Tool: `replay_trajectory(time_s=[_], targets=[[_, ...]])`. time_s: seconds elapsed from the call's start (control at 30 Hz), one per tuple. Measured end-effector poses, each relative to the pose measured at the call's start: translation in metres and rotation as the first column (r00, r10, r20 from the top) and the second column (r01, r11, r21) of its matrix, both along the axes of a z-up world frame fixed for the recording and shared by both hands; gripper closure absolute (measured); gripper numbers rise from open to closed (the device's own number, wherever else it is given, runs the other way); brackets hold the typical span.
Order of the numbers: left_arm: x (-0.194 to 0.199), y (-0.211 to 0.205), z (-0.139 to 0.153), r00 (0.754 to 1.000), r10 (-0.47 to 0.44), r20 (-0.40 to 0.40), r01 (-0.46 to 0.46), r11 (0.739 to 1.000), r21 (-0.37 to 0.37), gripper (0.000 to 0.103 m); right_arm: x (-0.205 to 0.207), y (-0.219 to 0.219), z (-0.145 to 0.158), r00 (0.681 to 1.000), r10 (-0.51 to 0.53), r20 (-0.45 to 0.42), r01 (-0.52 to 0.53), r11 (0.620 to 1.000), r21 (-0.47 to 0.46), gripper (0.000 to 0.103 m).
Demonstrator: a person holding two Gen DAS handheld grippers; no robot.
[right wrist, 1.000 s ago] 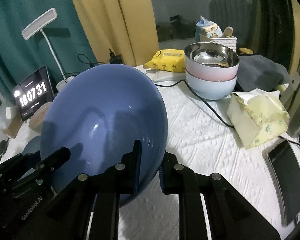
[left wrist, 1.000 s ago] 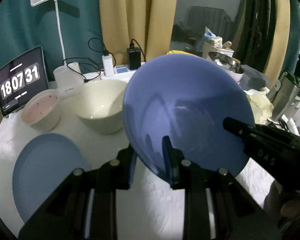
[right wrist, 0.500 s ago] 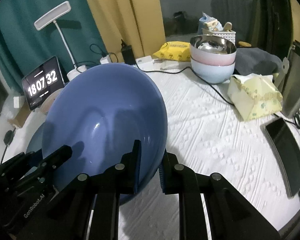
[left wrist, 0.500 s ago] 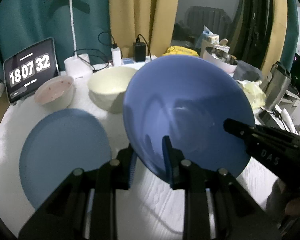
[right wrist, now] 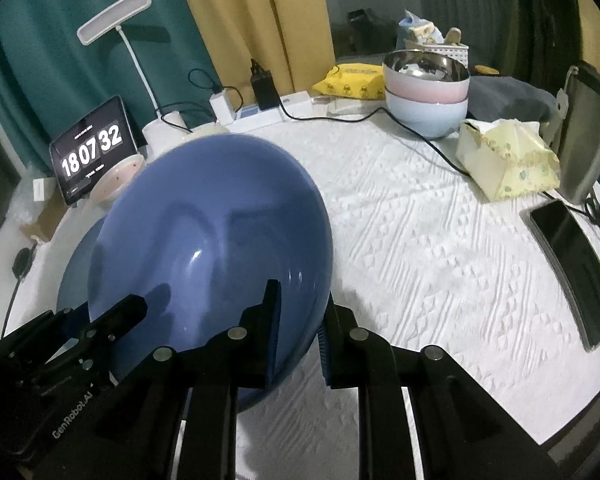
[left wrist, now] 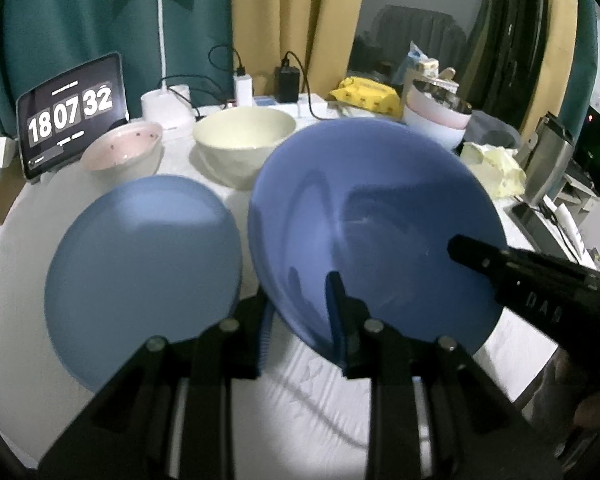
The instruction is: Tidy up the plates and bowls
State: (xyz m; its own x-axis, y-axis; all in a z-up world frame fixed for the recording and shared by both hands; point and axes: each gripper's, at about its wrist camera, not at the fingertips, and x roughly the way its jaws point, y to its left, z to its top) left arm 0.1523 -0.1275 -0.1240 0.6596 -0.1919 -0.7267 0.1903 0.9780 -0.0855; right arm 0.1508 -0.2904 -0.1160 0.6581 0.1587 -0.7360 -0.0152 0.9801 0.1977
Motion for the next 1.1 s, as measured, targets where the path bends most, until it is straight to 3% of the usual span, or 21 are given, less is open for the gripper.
replay_trajectory(time_s=[0.1, 0.43, 1.1], targets=[[0.001, 0.003, -0.003, 1.000, 0.002, -0.024, -0.002, 1.000, -0.007, 0.075, -0.002, 0.000, 0.001, 1.000, -0.013, 0.000, 0.013, 1.000, -0.006, 0.077], [-0.004, 0.020, 0.014, 1.000, 0.024, 0.019, -0.023, 0.998, -0.056, 0.057, -0.003, -0.003, 0.021, 0.997, -0.042, 0.066, 0.044, 0.998, -0.039, 0.076], [0.012, 0.066, 0.046, 0.987, 0.119, 0.106, -0.112, 0.991, -0.074, 0.057, 0.018, 0.021, 0.049, 0.992, 0.008, 0.124, 0.001, 0.997, -0.075, 0.076]])
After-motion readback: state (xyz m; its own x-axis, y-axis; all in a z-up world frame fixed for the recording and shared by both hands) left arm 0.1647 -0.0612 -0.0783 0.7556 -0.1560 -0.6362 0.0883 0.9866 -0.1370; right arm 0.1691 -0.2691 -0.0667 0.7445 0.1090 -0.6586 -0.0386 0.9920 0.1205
